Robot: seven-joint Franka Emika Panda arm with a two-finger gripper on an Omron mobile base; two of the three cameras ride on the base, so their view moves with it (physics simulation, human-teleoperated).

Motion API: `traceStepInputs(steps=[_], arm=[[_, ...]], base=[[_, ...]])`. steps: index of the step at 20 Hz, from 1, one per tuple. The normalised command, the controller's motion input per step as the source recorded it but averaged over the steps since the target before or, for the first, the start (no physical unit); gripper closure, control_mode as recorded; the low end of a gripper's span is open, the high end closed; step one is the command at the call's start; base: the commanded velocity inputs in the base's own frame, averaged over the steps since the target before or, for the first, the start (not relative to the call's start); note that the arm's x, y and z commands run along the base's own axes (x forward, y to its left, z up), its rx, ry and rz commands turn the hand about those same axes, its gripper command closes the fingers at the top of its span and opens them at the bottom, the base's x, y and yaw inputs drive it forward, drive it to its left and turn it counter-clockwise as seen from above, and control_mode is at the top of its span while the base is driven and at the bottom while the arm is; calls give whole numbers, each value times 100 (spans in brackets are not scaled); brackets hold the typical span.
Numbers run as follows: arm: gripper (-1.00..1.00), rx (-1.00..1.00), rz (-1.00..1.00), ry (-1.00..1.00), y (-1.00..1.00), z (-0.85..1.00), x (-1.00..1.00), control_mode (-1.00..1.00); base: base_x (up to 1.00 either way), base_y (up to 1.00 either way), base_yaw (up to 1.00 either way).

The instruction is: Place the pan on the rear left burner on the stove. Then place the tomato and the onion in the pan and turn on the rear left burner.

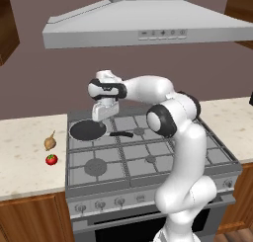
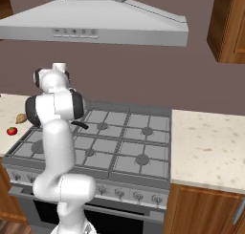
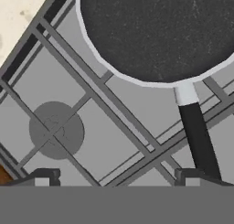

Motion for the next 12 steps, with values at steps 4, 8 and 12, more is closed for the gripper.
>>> traceStepInputs(steps=[4, 8, 12], arm=[[-100, 0, -28, 0, 18, -2, -15, -100], [-100, 0, -32, 0, 2, 0, -18, -100], [-100, -1, -29, 0, 8, 0, -19, -100]], base=[[0, 0, 0], [0, 0, 0], [0, 0, 0]])
